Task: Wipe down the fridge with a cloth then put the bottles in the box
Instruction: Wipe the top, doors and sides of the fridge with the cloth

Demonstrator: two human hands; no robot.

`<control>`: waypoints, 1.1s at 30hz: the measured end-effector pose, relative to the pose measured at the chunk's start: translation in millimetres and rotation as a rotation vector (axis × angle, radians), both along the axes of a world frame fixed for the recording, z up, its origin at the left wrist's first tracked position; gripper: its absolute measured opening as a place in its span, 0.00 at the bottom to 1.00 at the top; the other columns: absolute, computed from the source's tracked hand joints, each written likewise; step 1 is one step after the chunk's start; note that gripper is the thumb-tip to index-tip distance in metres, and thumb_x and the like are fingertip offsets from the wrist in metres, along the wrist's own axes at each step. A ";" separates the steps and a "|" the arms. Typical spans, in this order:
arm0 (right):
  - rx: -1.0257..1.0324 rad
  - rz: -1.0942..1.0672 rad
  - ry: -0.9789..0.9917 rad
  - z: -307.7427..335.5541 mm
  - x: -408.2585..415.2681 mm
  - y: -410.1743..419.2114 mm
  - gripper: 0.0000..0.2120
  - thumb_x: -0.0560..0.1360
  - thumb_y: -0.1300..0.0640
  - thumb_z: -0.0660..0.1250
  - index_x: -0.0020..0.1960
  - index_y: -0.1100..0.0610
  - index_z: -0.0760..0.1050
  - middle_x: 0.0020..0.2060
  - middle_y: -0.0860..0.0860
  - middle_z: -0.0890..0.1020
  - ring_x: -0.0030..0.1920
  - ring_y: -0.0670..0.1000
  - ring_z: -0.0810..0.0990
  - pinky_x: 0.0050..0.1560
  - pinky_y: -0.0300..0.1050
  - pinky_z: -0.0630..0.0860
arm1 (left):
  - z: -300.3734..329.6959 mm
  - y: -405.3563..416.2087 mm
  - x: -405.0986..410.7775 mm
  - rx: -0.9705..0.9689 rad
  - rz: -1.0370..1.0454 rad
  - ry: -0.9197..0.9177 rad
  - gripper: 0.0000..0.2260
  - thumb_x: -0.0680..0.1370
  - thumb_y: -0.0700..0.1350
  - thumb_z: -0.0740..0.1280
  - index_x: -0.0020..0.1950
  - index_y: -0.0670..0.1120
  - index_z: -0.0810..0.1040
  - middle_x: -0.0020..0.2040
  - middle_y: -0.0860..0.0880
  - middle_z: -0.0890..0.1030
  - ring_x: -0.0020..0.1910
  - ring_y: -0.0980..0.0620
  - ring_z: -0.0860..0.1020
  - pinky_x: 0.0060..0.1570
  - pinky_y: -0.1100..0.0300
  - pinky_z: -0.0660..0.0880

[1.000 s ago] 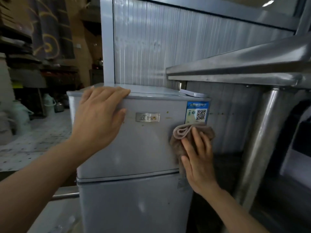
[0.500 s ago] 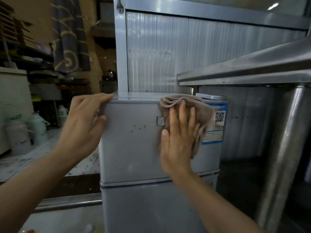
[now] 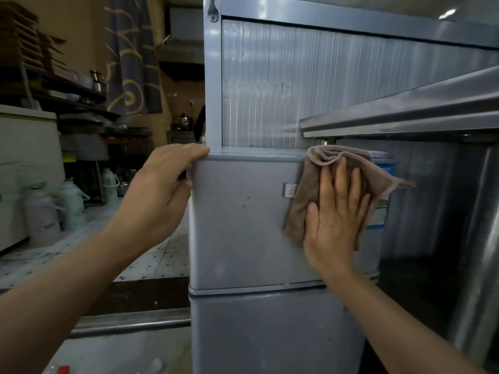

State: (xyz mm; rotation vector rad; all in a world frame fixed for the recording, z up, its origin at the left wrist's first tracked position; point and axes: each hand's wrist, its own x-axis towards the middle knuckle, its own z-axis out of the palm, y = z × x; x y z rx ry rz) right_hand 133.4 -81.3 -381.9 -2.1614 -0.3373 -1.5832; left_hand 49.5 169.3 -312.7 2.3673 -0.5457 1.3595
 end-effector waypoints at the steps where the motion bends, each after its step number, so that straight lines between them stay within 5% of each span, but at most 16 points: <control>1: 0.009 0.018 -0.022 0.2 -1.8 12.0 0.30 0.77 0.51 0.52 0.77 0.52 0.48 0.76 0.48 0.47 0.76 0.56 0.47 0.72 0.66 0.46 | -1.6 1.7 0.0 0.006 -0.017 0.009 0.26 0.74 0.30 0.62 0.70 0.48 0.69 0.66 0.56 0.69 0.66 0.65 0.61 0.61 0.78 0.58; 7: -0.283 0.068 -0.118 -0.8 -17.2 61.0 0.30 0.76 0.53 0.55 0.76 0.53 0.52 0.76 0.49 0.53 0.76 0.57 0.49 0.74 0.61 0.44 | -3.2 5.8 -8.0 -0.101 -0.113 0.062 0.25 0.77 0.34 0.60 0.71 0.53 0.64 0.67 0.59 0.69 0.60 0.68 0.66 0.54 0.84 0.60; 10: -0.471 0.099 -0.123 -2.6 -23.3 71.7 0.29 0.76 0.53 0.55 0.76 0.52 0.54 0.75 0.52 0.56 0.75 0.57 0.52 0.74 0.57 0.49 | -6.8 8.8 -17.2 -0.084 -0.090 0.093 0.26 0.77 0.34 0.60 0.72 0.53 0.62 0.65 0.60 0.68 0.51 0.60 0.72 0.48 0.79 0.64; 16: -0.539 0.089 -0.129 38.9 -26.3 97.5 0.30 0.75 0.49 0.56 0.75 0.48 0.53 0.76 0.52 0.56 0.74 0.59 0.56 0.71 0.64 0.52 | -15.6 36.1 -28.4 -0.209 -0.003 0.065 0.23 0.78 0.37 0.60 0.70 0.53 0.63 0.63 0.60 0.70 0.61 0.67 0.65 0.54 0.79 0.63; 20: -0.612 0.006 -0.226 46.6 -25.4 117.1 0.25 0.75 0.47 0.55 0.73 0.47 0.64 0.75 0.52 0.58 0.72 0.61 0.59 0.71 0.62 0.44 | -29.2 45.9 -29.4 -0.260 0.050 0.116 0.22 0.78 0.38 0.61 0.69 0.53 0.64 0.62 0.59 0.71 0.60 0.65 0.67 0.52 0.73 0.62; 22: -0.630 0.062 -0.256 36.5 -21.4 115.5 0.23 0.77 0.48 0.54 0.71 0.50 0.66 0.74 0.53 0.57 0.72 0.62 0.59 0.72 0.62 0.42 | -37.2 46.7 -29.8 -0.257 0.063 0.136 0.22 0.78 0.38 0.61 0.69 0.54 0.63 0.62 0.58 0.71 0.61 0.63 0.68 0.51 0.75 0.61; 26: -0.804 0.151 -0.218 -24.9 -21.8 119.0 0.25 0.77 0.48 0.53 0.72 0.56 0.61 0.72 0.56 0.63 0.71 0.59 0.60 0.70 0.64 0.59 | -51.1 43.1 -32.6 -0.266 0.064 0.179 0.23 0.78 0.39 0.61 0.70 0.55 0.62 0.62 0.57 0.71 0.60 0.62 0.68 0.50 0.74 0.62; 30: -0.863 0.199 -0.116 -89.0 -31.4 113.2 0.21 0.79 0.49 0.60 0.70 0.53 0.68 0.72 0.54 0.67 0.74 0.55 0.60 0.75 0.55 0.47 | -63.8 36.2 -42.4 -0.251 0.056 0.203 0.23 0.78 0.39 0.62 0.70 0.55 0.63 0.61 0.57 0.72 0.60 0.63 0.68 0.53 0.73 0.62; 33: -1.010 0.176 -0.136 -85.6 -30.8 98.1 0.24 0.77 0.46 0.61 0.71 0.49 0.67 0.74 0.51 0.63 0.72 0.56 0.65 0.74 0.56 0.48 | -68.7 30.9 -49.5 -0.176 0.047 0.196 0.24 0.77 0.39 0.62 0.70 0.55 0.62 0.59 0.60 0.69 0.55 0.70 0.64 0.49 0.81 0.62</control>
